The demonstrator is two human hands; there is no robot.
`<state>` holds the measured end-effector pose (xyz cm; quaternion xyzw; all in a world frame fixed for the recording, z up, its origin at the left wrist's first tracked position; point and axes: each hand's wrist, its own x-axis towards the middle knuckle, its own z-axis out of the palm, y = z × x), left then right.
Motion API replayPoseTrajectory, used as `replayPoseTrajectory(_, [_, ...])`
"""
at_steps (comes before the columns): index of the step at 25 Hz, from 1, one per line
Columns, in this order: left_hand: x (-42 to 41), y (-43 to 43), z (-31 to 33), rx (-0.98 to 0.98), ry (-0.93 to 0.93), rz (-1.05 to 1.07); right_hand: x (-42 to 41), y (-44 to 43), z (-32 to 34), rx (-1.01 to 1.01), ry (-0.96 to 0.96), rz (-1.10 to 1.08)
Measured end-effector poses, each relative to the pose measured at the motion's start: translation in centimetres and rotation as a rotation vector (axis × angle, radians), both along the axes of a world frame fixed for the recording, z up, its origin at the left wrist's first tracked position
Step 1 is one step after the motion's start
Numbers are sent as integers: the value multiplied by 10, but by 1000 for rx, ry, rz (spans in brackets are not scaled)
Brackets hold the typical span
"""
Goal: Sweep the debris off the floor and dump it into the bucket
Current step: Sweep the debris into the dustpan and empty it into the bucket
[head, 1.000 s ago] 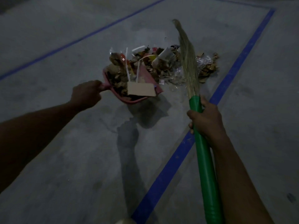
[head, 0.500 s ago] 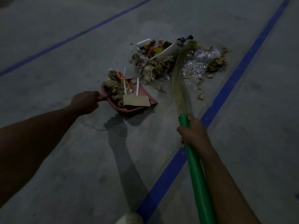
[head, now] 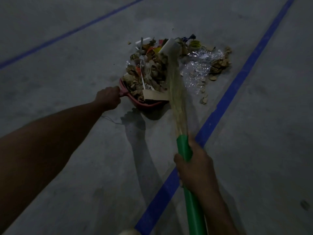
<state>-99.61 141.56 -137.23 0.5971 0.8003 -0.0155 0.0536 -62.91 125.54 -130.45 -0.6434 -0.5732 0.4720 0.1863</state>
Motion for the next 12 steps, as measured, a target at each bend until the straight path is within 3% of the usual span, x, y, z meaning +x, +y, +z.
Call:
replayPoseTrajectory(6, [-2,4,-6,-9,-3,-8,-9,78,1,192,-162,62])
replayPoseTrajectory(12, [-1,6,-8,9,44,-22,-55,117,-25,77,-232,253])
